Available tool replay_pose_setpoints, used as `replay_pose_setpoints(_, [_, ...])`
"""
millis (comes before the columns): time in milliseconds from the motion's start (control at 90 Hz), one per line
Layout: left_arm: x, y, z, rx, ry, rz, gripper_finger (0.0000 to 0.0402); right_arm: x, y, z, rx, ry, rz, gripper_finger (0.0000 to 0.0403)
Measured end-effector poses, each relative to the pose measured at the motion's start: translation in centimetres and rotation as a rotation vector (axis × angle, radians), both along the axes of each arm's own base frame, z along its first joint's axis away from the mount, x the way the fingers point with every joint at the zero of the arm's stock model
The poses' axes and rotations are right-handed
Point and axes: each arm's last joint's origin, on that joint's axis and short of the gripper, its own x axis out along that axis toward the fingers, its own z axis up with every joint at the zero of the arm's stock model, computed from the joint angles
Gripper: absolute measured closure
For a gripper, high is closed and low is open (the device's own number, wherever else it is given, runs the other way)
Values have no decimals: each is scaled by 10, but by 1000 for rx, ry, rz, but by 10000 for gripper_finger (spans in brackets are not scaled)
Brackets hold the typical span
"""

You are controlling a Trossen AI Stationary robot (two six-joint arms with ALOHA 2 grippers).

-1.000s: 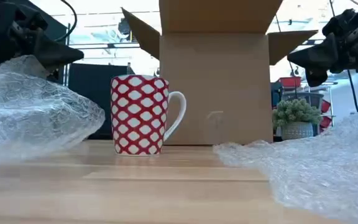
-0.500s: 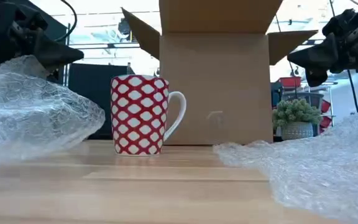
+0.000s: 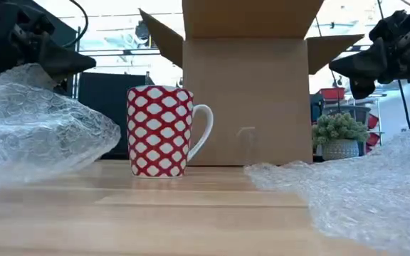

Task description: Wrap mug

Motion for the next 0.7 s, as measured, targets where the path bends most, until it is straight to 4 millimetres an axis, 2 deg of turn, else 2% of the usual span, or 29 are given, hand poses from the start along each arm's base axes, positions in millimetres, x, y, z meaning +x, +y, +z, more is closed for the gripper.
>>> replay_pose_setpoints(256, [0,0,1,-8,-17,0,398,0,0,0,0,0,0,399])
replay_pose_setpoints(511, [-3,0,21,-423,-283,-47,398,0,0,0,0,0,0,399])
replay_pose_setpoints(633, [-6,1,32,-399,-365,-56,398,0,0,0,0,0,0,399])
replay_pose_setpoints(700, [-9,-1,46,-341,-359,-107,399,0,0,0,0,0,0,399])
